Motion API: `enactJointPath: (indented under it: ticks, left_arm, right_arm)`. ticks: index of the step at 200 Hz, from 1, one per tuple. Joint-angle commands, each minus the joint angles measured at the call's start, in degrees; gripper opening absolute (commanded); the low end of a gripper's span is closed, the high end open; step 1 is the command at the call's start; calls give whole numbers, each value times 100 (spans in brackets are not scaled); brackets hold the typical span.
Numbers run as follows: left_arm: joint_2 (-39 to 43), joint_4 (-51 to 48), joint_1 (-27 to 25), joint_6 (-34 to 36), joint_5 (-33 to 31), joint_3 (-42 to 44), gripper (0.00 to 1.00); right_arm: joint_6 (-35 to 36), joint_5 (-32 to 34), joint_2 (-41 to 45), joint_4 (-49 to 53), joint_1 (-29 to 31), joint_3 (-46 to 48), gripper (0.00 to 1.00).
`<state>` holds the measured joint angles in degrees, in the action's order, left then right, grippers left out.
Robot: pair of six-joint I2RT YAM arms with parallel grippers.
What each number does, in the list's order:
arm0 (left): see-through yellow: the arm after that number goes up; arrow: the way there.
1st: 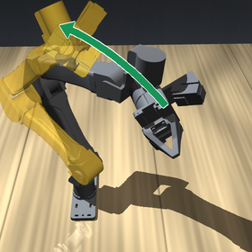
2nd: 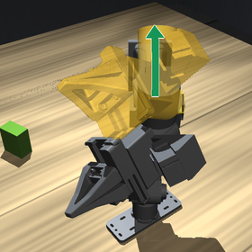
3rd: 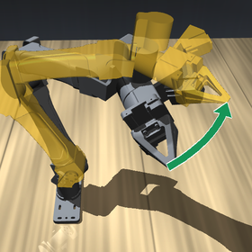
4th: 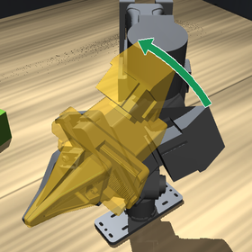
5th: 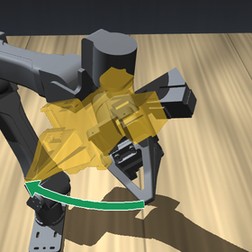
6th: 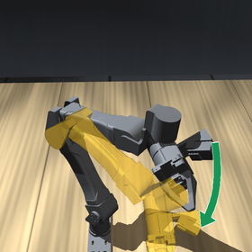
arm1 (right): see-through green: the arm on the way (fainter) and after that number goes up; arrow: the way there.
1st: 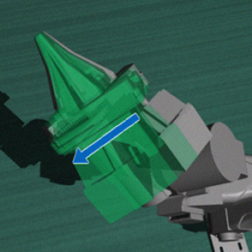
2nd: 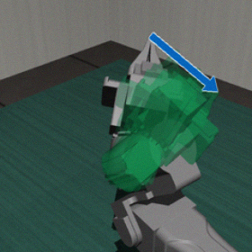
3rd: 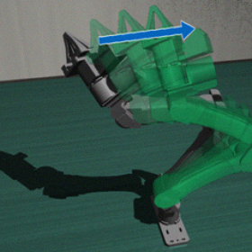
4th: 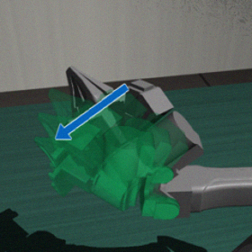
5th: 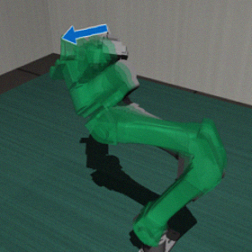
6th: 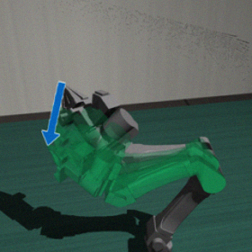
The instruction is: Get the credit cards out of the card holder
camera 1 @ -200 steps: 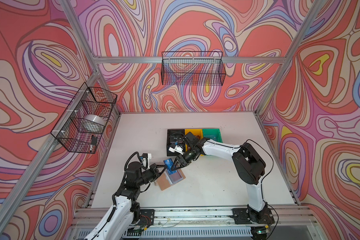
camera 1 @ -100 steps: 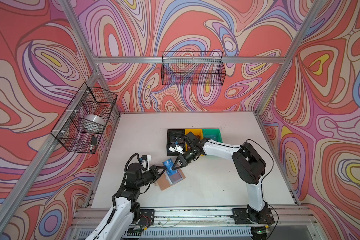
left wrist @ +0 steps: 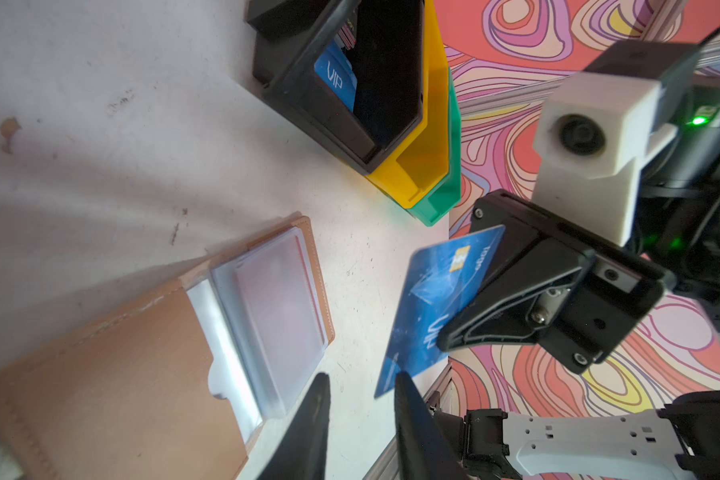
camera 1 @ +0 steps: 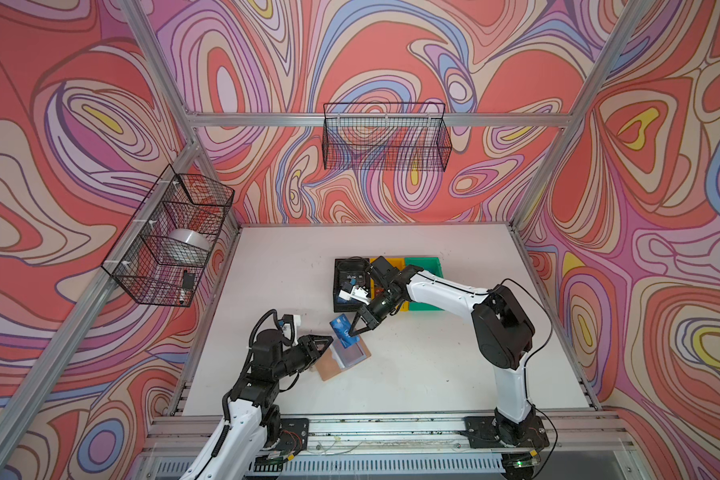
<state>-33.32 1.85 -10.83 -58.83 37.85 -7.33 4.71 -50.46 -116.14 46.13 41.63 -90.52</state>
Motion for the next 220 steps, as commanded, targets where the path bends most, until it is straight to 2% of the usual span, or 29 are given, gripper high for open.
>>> enactJointPath:
  ticks: [1,57,76,106,189,220]
  left_arm:
    - [21,-419,12,87,-146,-39,30]
    - [-297,-313,11,117,-123,-68,30]
    - [-376,-255,11,102,-106,-50,30]
    - [-386,-243,11,102,-111,-62,30]
    - [-342,-299,11,104,-119,-5,30]
    - [-347,-325,11,100,-133,11,30]
  right_arm:
    - [984,1185,214,1030,-23,-443,0]
    - [2571,3431,384,2121,-23,-1117,0]
    - [2929,3917,354,2351,-26,-1264,0]
    - [3273,4132,263,2662,-29,-1534,0]
    - [3563,4569,142,2959,-73,-1818,0]
    - [3759,4626,-231,3202,-84,-2322,0]
